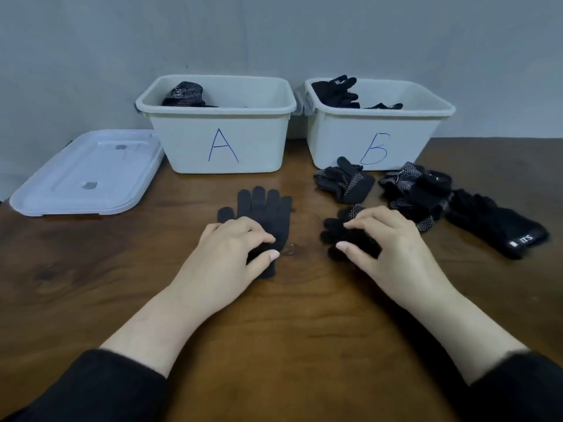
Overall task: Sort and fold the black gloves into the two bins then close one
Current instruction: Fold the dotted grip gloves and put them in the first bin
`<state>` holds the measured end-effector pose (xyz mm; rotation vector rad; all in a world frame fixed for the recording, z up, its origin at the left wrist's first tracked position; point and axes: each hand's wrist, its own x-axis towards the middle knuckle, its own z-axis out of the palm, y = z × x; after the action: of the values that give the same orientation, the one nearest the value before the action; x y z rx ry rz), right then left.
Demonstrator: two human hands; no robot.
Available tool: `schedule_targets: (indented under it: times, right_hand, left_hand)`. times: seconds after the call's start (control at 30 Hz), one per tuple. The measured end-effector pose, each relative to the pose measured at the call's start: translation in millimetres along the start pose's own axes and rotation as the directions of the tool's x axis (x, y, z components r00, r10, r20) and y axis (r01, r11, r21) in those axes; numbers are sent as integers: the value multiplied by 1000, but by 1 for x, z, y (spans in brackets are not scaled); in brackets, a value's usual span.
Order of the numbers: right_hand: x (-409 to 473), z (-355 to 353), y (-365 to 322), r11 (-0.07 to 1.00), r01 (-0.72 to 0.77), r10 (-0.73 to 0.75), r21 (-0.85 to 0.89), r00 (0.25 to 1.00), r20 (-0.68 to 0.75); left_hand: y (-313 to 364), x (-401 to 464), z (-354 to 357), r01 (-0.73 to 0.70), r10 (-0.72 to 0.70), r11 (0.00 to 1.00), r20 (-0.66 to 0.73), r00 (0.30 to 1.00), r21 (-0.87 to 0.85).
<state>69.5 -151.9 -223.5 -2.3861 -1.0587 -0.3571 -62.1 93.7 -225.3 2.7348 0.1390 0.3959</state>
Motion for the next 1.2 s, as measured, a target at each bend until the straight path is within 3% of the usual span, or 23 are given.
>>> schedule_targets:
  times: [0.13,0.33,0.43,0.53,0.63,0.73,0.87,0.93,1.07,1.2]
  right_hand:
    - [-5,4,12,981,-168,180,-101,976,124]
    - [-2,12,10,980,-182,185,-79,983,23]
    - [0,8,9,964,-223,229,146,973,-23]
    - [9,0,4,780,-286,348,557,938,-6]
    - [19,-1,-3,553,-279,380,785,923,60]
    - [23,3,-11,371,-296,358,880,920,159]
    - [25,3,-16,273,-311,350,910,913,208]
    - [29,-4,-16,284,-353,308,892,914,264]
    - [51,-26,-26,576,-382,198,723,923,330]
    - [81,-46,-37,603,-403,238,689,915,327]
  left_hand:
    - [30,16,17,-54,54,998,25,998,20]
    - [41,18,29,1,0,1000,69,998,-8]
    - [42,16,24,6,-6,998,-7,1000,-65]
    - [46,20,20,9,-28,982,-102,994,-188]
    - [55,30,19,66,-119,894,-92,989,-444]
    - [61,38,21,123,-182,780,-34,983,-614]
    - [62,42,19,154,-266,662,-38,963,-733]
    - [61,41,16,152,-282,603,-31,959,-783]
    - [60,39,10,131,-331,481,-42,943,-867]
    - [40,36,-1,84,-233,327,6,972,-941]
